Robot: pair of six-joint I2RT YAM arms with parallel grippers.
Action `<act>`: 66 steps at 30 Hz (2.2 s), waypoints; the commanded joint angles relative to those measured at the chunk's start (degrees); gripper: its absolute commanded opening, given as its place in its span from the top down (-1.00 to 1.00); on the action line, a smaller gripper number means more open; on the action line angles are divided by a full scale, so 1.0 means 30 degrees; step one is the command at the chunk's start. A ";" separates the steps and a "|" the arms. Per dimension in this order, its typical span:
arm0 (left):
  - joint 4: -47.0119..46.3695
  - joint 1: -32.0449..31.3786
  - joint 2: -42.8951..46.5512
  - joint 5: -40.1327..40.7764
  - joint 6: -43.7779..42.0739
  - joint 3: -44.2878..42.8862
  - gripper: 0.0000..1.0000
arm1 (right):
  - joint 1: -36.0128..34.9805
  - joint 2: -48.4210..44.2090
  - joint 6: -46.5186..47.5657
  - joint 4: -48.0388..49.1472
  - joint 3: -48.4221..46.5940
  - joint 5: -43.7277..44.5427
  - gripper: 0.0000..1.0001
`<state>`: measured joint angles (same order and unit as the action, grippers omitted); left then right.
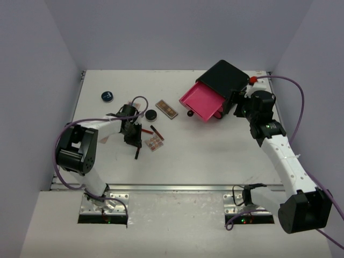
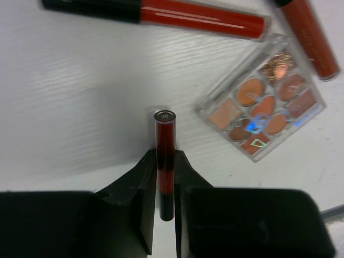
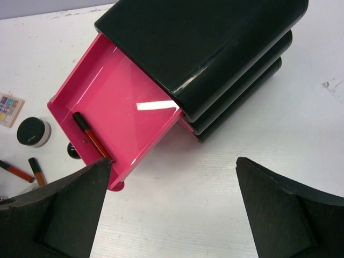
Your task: Organize the makeup
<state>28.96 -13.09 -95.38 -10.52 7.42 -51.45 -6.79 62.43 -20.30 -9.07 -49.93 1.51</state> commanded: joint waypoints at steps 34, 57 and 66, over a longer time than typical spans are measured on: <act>-0.7720 -1.0634 -0.6942 0.4886 -2.4370 -1.6424 1.00 | 0.1940 -0.2062 -0.1782 0.0886 0.1263 0.0637 -0.98; -0.8267 -1.1339 -0.6567 0.6024 -2.2219 -1.7650 -0.63 | 0.1969 -0.1827 -0.1523 0.0856 0.1351 -0.0415 -0.98; -0.3477 -0.8863 -0.2184 0.5095 -1.6211 -1.8422 -0.66 | 0.1988 -0.1787 -0.1308 0.0886 0.1450 -0.1356 -0.98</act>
<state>10.76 -45.64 -113.59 8.85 -53.28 -103.88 -1.19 57.06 -25.32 -7.84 -45.82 -0.48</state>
